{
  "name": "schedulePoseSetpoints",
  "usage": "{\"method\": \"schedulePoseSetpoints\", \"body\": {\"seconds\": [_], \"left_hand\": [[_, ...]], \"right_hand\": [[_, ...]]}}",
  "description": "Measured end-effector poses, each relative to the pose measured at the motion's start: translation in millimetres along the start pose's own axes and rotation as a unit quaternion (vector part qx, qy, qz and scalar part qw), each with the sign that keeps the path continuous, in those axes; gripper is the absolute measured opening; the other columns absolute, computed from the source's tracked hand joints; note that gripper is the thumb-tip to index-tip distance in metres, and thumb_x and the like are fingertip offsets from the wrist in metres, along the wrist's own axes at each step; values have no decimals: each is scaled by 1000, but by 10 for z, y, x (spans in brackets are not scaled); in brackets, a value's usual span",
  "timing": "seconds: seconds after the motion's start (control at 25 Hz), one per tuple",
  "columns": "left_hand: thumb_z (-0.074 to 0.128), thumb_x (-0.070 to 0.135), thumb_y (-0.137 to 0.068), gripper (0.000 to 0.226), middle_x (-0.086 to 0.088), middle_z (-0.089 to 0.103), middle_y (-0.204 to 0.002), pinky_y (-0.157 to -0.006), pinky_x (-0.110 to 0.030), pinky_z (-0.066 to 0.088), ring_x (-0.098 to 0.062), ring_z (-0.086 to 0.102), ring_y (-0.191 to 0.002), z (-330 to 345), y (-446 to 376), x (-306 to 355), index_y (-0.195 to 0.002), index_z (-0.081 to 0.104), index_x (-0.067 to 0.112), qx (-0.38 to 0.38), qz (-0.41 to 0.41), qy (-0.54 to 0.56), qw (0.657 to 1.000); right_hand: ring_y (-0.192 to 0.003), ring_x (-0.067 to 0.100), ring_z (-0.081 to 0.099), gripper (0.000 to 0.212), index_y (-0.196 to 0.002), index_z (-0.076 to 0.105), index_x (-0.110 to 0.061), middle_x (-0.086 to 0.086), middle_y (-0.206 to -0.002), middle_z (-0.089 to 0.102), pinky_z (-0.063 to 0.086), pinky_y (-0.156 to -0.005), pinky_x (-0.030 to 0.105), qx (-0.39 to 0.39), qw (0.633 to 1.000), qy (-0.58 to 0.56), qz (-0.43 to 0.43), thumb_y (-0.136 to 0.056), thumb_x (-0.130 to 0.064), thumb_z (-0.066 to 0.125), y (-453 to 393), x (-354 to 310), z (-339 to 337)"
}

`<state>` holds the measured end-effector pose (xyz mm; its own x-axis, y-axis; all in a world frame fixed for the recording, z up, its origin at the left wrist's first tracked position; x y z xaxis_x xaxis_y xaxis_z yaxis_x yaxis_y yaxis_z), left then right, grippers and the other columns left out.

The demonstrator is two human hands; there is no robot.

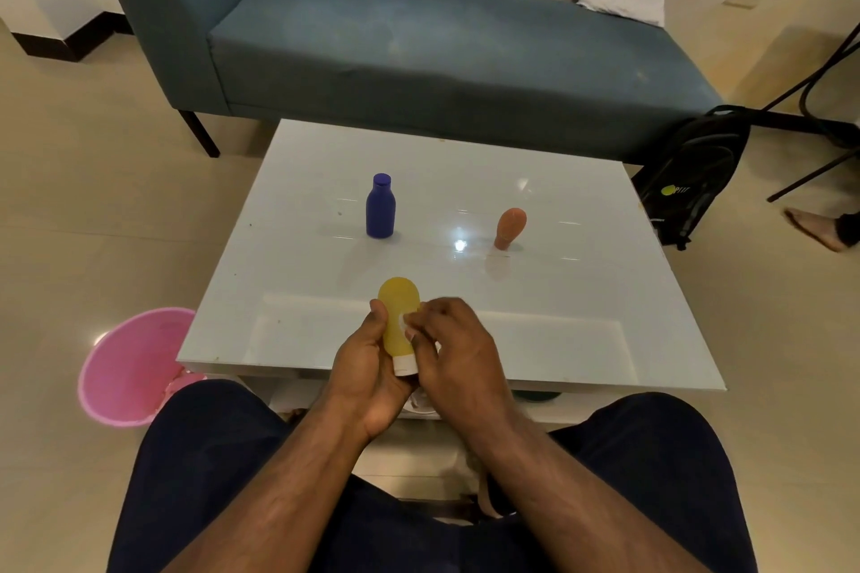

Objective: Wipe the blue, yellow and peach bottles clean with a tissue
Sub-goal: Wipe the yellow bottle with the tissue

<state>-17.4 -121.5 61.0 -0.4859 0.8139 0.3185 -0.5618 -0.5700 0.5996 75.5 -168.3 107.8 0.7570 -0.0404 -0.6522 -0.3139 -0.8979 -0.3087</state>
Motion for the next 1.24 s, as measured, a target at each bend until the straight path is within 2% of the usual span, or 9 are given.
{"method": "schedulePoseSetpoints", "body": {"seconds": [0.12,0.24,0.4,0.6,0.72,0.88,1.04,1.16,1.24], "left_hand": [[44,54,-100,63,-12,73,-111,-77,-39,62,-26,70,-97,-51,-39,2,-135,57,4,-3,-10,-4,1000],[45,51,-100,58,-16,71,-120,-84,-45,60,-30,69,-103,-31,-29,-24,-133,57,5,-6,-19,-6,1000],[43,50,-101,53,-16,70,-122,-97,-52,49,-33,67,-106,11,-20,-53,-133,58,10,-7,-27,-33,999],[46,50,-99,58,-14,71,-118,-90,-47,56,-29,68,-102,-16,-38,-32,-133,56,4,-11,-39,20,999],[46,50,-99,55,-16,70,-121,-86,-51,58,-32,67,-107,-18,-42,-59,-134,56,8,-23,-40,-25,999],[45,47,-101,50,-17,69,-127,-77,-50,61,-34,65,-114,-18,-27,-88,-134,58,12,-28,-34,-48,998],[47,50,-99,55,-17,67,-131,-86,-51,58,-35,60,-123,-46,-57,-96,-136,57,11,-30,-41,-26,998],[47,50,-99,55,-18,68,-126,-88,-50,54,-35,62,-116,-62,-72,-120,-135,58,10,-22,-47,-34,998],[51,50,-95,55,-18,68,-119,-80,-44,52,-31,64,-100,-50,-61,-111,-132,58,10,-16,-36,-60,997]], "right_hand": [[-90,12,58,17,-100,72,-11,0,-98,61,51,-75,22,-24,1000,-2,-16,-86,-6,63,206,14,30],[-90,13,59,16,-96,72,-11,1,-95,64,50,-79,23,-9,1000,-26,3,-86,-5,62,45,45,-29],[-88,4,55,11,-93,71,-12,-2,-94,62,45,-80,14,16,998,-45,37,-89,-10,61,-181,62,-121],[-91,1,55,13,-98,71,-15,-6,-97,61,41,-82,6,-15,998,-41,51,-89,-11,62,162,27,-98],[-87,2,54,10,-93,70,-15,-5,-95,61,40,-78,6,1,997,-37,62,-89,-11,62,-65,83,-104],[-89,0,53,14,-100,69,-17,-5,-100,60,40,-81,7,11,995,-39,90,-91,-14,59,-283,103,-104],[-91,-3,55,13,-98,70,-20,-11,-96,61,41,-80,5,40,992,-71,94,-89,-14,62,-69,82,-99],[-90,-4,57,13,-96,71,-22,-13,-95,64,44,-80,9,46,990,-77,112,-88,-14,64,-52,94,-98],[-89,-3,58,13,-98,71,-24,-16,-95,65,44,-80,9,41,987,-86,129,-88,-17,64,-175,95,-130]]}}
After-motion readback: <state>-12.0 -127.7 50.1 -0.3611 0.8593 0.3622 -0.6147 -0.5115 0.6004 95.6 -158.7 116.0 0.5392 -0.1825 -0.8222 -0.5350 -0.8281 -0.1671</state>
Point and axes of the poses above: each hand's wrist, its own y-axis away from the middle knuckle, its own z-axis out of the palm, x = y × z, the point moved 3 cm from there along -y, towards the middle knuckle
